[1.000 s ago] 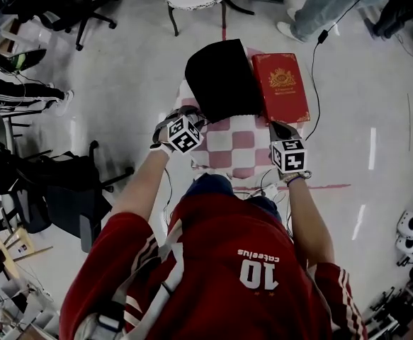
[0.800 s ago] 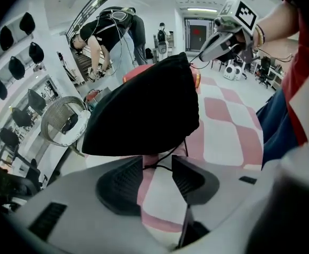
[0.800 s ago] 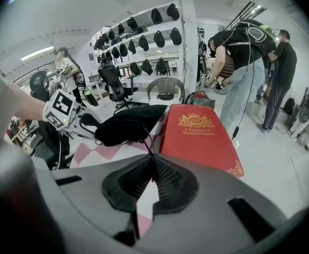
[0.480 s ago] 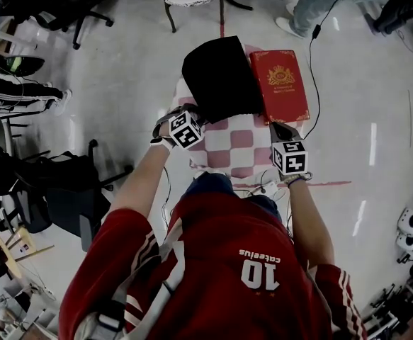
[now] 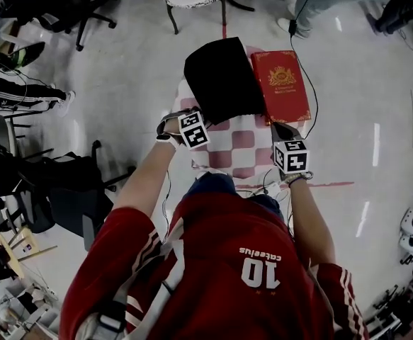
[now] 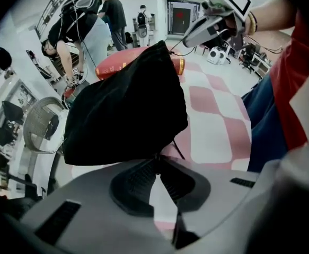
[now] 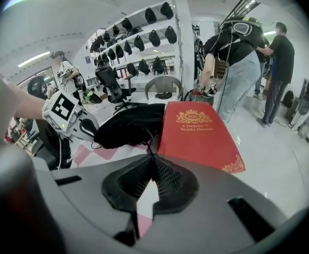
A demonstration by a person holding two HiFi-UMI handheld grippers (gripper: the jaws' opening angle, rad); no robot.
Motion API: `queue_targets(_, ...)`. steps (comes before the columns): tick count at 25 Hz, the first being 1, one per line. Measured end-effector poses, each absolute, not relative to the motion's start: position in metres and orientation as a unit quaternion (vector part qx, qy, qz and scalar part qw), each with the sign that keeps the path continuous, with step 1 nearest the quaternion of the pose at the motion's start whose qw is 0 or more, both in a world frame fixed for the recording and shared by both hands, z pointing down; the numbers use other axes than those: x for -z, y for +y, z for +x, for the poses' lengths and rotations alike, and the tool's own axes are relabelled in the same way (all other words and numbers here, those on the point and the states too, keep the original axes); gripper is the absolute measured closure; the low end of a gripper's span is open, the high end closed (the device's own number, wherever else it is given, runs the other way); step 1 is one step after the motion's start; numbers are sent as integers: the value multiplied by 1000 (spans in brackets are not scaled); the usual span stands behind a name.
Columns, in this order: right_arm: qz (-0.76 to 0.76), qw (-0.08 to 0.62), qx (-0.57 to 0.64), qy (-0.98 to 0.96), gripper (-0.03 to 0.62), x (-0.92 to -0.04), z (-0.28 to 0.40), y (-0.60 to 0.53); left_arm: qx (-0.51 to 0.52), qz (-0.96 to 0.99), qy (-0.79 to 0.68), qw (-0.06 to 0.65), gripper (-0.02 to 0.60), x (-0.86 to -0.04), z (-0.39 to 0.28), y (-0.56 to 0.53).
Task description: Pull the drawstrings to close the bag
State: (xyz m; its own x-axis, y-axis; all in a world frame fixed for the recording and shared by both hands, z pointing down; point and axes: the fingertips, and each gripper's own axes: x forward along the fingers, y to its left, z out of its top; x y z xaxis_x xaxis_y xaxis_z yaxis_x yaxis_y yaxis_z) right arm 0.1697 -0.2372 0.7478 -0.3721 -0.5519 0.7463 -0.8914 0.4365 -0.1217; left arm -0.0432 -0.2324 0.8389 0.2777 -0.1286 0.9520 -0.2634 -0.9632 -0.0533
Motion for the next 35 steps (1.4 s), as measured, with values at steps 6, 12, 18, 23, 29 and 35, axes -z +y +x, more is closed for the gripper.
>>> queue_targets(6, 463, 315, -259, -787, 580, -740, 173, -241, -583, 792, -161, 81, 561, -833, -55, -230)
queue_targets(12, 459, 311, -248, -794, 580, -731, 171, -241, -569, 794, -208, 51, 572, -814, -70, -226)
queue_targets(18, 462, 308, -217, -803, 580, -712, 164, -239, -546, 798, -254, 24, 572, -787, -78, -224)
queue_targets(23, 470, 287, -199, -810, 580, -684, 156, -236, -509, 806, -302, 11, 574, -751, -90, -223)
queue_targets(29, 494, 254, -179, -812, 580, -635, 151, -234, -450, 817, -361, -16, 574, -689, -106, -227)
queue_targets(35, 514, 220, -164, -813, 581, -588, 145, -218, -397, 829, -395, -13, 574, -634, -116, -220)
